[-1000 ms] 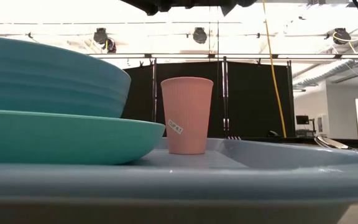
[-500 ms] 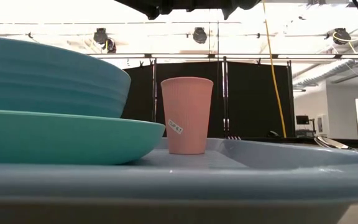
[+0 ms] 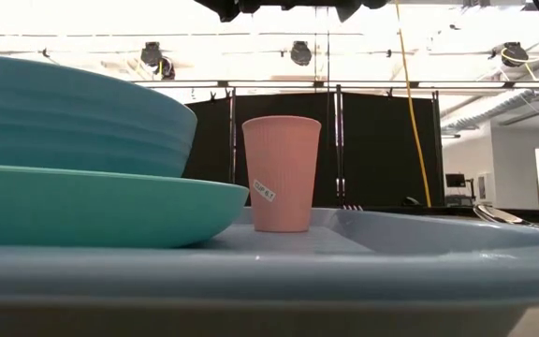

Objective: Set up tray
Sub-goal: Put the yellow table napkin on top of the blue tray to the left of the green plate

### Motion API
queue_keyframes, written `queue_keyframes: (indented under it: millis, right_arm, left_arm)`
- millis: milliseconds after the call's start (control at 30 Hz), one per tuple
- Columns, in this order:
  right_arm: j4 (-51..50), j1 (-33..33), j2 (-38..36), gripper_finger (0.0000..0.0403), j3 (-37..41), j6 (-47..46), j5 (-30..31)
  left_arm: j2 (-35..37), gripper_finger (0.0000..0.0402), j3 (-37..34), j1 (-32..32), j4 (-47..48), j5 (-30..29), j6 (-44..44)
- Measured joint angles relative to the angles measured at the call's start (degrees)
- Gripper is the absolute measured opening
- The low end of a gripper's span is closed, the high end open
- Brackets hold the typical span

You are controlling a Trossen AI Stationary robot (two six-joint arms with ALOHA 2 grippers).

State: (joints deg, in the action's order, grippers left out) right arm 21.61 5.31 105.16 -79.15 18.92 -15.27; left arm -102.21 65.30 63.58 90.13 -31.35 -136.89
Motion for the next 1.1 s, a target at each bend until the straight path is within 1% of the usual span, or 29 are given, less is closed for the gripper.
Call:
queue_keyframes:
  millis: [100, 200, 300, 567, 700, 900, 1033, 1100]
  right_arm:
    - [-0.3, 0.1, 0.0, 0.0144, 0.0, 0.0, 0.0]
    - [-0.3, 0.2, 0.0, 0.0144, 0.0, 0.0, 0.0]
    - [-0.2, 0.2, 0.0, 0.0144, 0.0, -0.3, 0.0]
    - [-0.4, 0.9, 0.0, 0.0144, 0.0, -0.6, 0.1]
    - [-0.6, 1.2, 0.0, 0.0144, 0.0, -1.2, 0.1]
    - [-1.9, 1.2, 0.0, 0.0144, 0.0, -4.6, 0.0]
    - [-2.2, 1.2, 0.0, 0.0144, 0.0, -6.2, 0.0]
    - [-2.8, 1.2, 0.0, 0.0144, 0.0, -6.2, 0.0]
  left_arm:
    - [-3.0, 0.0000, 0.0, -0.2, -0.3, 4.1, -0.3]
    - [-4.7, 0.0000, -0.5, -0.2, -0.2, 4.5, -0.4]
    - [-6.0, 0.0000, -1.2, -1.0, -0.2, 6.4, -0.6]
    - [-7.4, 0.0000, -4.2, -2.2, 0.0, 5.2, -1.5]
    - [-7.5, 0.0000, -5.5, -3.0, -0.1, 3.0, -1.4]
    - [-7.5, 0.0010, -5.8, -4.0, -0.1, 2.5, -1.4]
    - [-7.4, 0.0022, -5.8, -4.2, -0.1, -1.5, -0.7]
    - [-7.4, 0.0028, -5.8, -4.2, -0.1, -1.9, -0.7]
